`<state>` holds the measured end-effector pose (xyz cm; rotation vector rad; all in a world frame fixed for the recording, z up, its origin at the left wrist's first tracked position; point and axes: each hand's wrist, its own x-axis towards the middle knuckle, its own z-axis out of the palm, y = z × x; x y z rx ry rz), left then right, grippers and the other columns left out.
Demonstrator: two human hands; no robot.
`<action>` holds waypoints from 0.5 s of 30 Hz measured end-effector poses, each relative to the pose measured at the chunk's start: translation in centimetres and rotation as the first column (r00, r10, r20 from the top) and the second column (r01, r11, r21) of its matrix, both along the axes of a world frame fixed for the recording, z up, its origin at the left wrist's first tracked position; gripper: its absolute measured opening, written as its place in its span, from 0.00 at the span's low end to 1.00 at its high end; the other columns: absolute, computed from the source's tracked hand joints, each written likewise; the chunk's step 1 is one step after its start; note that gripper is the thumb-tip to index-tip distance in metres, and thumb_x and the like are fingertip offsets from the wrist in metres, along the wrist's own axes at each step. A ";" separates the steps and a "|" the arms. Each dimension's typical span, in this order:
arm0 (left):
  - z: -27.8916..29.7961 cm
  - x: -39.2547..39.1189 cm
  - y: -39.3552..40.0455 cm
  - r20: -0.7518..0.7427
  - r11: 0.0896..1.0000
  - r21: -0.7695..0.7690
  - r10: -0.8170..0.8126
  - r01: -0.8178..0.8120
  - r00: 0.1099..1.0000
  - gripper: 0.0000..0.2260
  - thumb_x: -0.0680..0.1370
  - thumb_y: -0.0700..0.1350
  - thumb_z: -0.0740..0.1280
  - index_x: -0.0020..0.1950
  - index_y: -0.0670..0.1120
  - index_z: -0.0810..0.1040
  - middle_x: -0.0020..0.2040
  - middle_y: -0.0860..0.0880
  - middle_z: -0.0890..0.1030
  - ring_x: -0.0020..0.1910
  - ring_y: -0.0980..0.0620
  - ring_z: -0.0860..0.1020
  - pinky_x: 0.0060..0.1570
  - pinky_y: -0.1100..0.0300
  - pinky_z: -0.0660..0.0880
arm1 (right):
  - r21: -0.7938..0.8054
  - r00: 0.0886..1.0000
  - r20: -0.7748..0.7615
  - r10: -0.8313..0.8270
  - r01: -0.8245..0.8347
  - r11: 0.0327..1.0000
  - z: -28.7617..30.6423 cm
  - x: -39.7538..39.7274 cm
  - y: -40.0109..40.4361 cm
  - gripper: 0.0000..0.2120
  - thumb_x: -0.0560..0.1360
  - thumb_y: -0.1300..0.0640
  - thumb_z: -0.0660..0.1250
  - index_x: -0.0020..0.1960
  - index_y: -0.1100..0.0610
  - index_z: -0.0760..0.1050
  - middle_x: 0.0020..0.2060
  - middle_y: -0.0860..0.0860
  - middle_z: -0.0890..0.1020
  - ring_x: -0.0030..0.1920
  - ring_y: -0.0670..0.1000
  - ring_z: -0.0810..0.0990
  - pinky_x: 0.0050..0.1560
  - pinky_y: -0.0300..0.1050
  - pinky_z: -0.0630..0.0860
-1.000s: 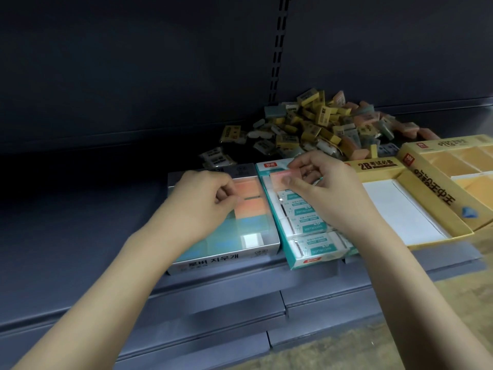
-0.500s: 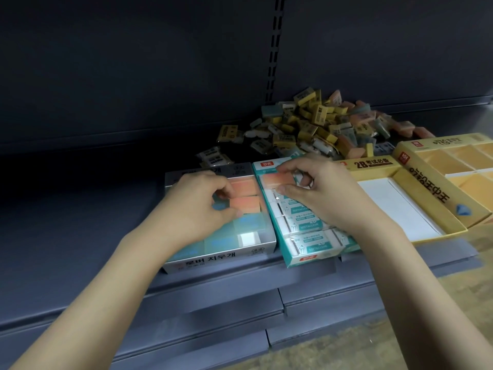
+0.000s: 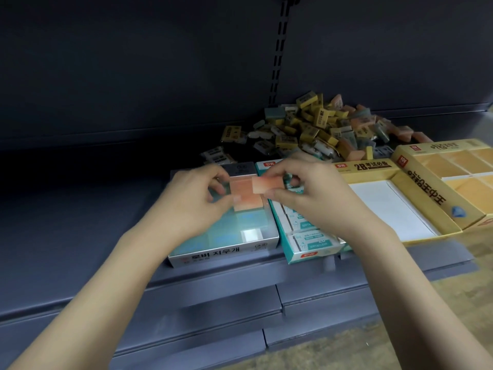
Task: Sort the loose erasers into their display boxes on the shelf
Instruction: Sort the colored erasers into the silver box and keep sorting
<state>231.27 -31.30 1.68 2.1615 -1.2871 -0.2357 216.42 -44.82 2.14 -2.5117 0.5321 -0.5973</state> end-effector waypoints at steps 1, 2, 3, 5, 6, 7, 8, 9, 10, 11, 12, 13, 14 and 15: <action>0.2 0.3 0.2 0.020 0.999 -0.024 0.025 -0.025 0.999 0.07 0.72 0.49 0.71 0.47 0.52 0.75 0.39 0.59 0.77 0.36 0.62 0.75 0.38 0.66 0.70 | 0.005 1.000 -0.005 0.021 -0.021 1.000 0.1 0.0 0.2 0.11 0.71 0.54 0.73 0.53 0.50 0.80 0.44 0.43 0.75 0.41 0.35 0.71 0.43 0.27 0.66; 0.3 0.5 0.4 0.036 0.997 -0.054 0.054 -0.052 0.998 0.06 0.73 0.49 0.70 0.47 0.52 0.76 0.38 0.60 0.76 0.36 0.62 0.74 0.38 0.65 0.70 | 0.009 0.999 -0.015 0.043 -0.043 0.999 0.2 0.0 0.5 0.11 0.71 0.54 0.73 0.53 0.50 0.80 0.44 0.43 0.75 0.41 0.36 0.71 0.43 0.29 0.66; 0.3 0.7 0.6 0.044 0.993 -0.086 0.084 -0.080 0.995 0.05 0.73 0.48 0.69 0.47 0.51 0.76 0.37 0.60 0.76 0.36 0.62 0.74 0.39 0.63 0.70 | 0.012 0.997 -0.032 0.064 -0.064 0.998 0.2 0.1 0.8 0.11 0.70 0.54 0.73 0.52 0.50 0.80 0.43 0.42 0.75 0.42 0.37 0.71 0.44 0.30 0.67; 0.1 0.8 1.1 0.039 0.981 -0.146 0.138 -0.131 0.990 0.03 0.73 0.47 0.69 0.45 0.50 0.77 0.36 0.59 0.76 0.35 0.61 0.73 0.41 0.61 0.70 | 0.007 0.992 -0.067 0.103 -0.103 0.995 0.1 0.1 1.4 0.10 0.70 0.52 0.73 0.51 0.50 0.80 0.42 0.40 0.75 0.42 0.38 0.70 0.45 0.34 0.66; -0.1 0.7 1.4 0.033 0.973 -0.171 0.160 -0.152 0.987 0.03 0.73 0.47 0.69 0.45 0.50 0.78 0.36 0.59 0.76 0.35 0.61 0.73 0.41 0.61 0.70 | -0.002 0.990 -0.084 0.115 -0.115 0.993 0.0 0.2 1.6 0.10 0.69 0.52 0.73 0.50 0.50 0.79 0.41 0.40 0.75 0.42 0.38 0.70 0.46 0.35 0.66; -0.4 0.6 1.6 0.026 0.967 -0.191 0.177 -0.169 0.984 0.02 0.73 0.46 0.69 0.44 0.50 0.78 0.36 0.58 0.76 0.35 0.60 0.73 0.41 0.61 0.70 | -0.015 0.987 -0.106 0.118 -0.120 0.993 -0.1 0.2 1.9 0.10 0.69 0.51 0.73 0.49 0.49 0.79 0.42 0.40 0.75 0.43 0.40 0.69 0.48 0.38 0.67; -0.6 0.4 1.8 0.019 0.962 -0.207 0.188 -0.180 0.982 0.02 0.73 0.46 0.69 0.44 0.50 0.78 0.35 0.58 0.76 0.34 0.60 0.73 0.40 0.61 0.70 | -0.037 0.985 -0.131 0.116 -0.122 0.992 -0.2 0.3 2.0 0.10 0.69 0.50 0.73 0.49 0.48 0.78 0.43 0.40 0.75 0.45 0.42 0.70 0.51 0.42 0.68; -0.8 0.3 1.9 0.015 0.958 -0.218 0.196 -0.188 0.980 0.02 0.73 0.46 0.69 0.44 0.49 0.79 0.35 0.58 0.75 0.34 0.59 0.73 0.40 0.61 0.69 | -0.066 0.981 -0.160 0.112 -0.124 0.990 -0.3 0.3 2.1 0.10 0.69 0.49 0.73 0.48 0.47 0.78 0.43 0.40 0.75 0.46 0.45 0.70 0.53 0.46 0.68; -1.0 0.2 1.9 0.016 0.954 -0.228 0.203 -0.194 0.979 0.01 0.73 0.45 0.69 0.44 0.49 0.79 0.35 0.58 0.75 0.34 0.59 0.73 0.38 0.61 0.69 | -0.093 0.975 -0.198 0.102 -0.122 0.988 -0.2 0.3 2.3 0.09 0.69 0.48 0.72 0.48 0.46 0.77 0.44 0.40 0.75 0.48 0.47 0.70 0.55 0.48 0.67; -1.1 0.1 2.0 0.018 0.951 -0.235 0.211 -0.201 0.977 0.01 0.74 0.45 0.69 0.44 0.49 0.79 0.35 0.58 0.75 0.34 0.59 0.73 0.37 0.62 0.69 | -0.114 0.967 -0.240 0.088 -0.118 0.986 -0.2 0.2 2.4 0.09 0.69 0.47 0.72 0.48 0.45 0.77 0.45 0.39 0.75 0.50 0.47 0.70 0.55 0.48 0.65; -1.3 0.1 2.0 0.020 0.948 -0.243 0.219 -0.208 0.976 0.01 0.74 0.45 0.69 0.43 0.49 0.79 0.35 0.58 0.75 0.34 0.60 0.72 0.36 0.64 0.69 | -0.128 0.960 -0.271 0.074 -0.112 0.985 -0.1 0.2 2.6 0.08 0.70 0.47 0.71 0.48 0.44 0.77 0.46 0.38 0.75 0.51 0.48 0.69 0.55 0.47 0.63; -1.4 0.2 2.0 0.022 0.944 -0.252 0.224 -0.212 0.974 0.01 0.74 0.44 0.69 0.44 0.48 0.79 0.35 0.58 0.75 0.34 0.60 0.72 0.36 0.67 0.68 | -0.136 0.956 -0.286 0.063 -0.105 0.985 -0.1 0.2 2.7 0.07 0.70 0.48 0.70 0.48 0.43 0.77 0.46 0.38 0.75 0.51 0.48 0.69 0.55 0.46 0.62; -1.5 0.3 2.0 0.027 0.942 -0.260 0.226 -0.212 0.974 0.01 0.74 0.44 0.68 0.44 0.47 0.79 0.35 0.58 0.75 0.35 0.60 0.72 0.37 0.70 0.67 | -0.138 0.957 -0.285 0.055 -0.098 0.986 0.0 0.2 2.8 0.07 0.71 0.49 0.70 0.48 0.43 0.77 0.47 0.38 0.75 0.52 0.48 0.69 0.55 0.46 0.62; -1.7 0.3 2.1 0.038 0.942 -0.264 0.226 -0.208 0.973 0.01 0.74 0.43 0.68 0.44 0.46 0.80 0.36 0.58 0.75 0.35 0.60 0.72 0.37 0.72 0.66 | -0.138 0.959 -0.278 0.048 -0.090 0.986 -0.1 0.2 2.9 0.06 0.71 0.49 0.70 0.49 0.43 0.78 0.48 0.39 0.77 0.52 0.48 0.69 0.56 0.46 0.62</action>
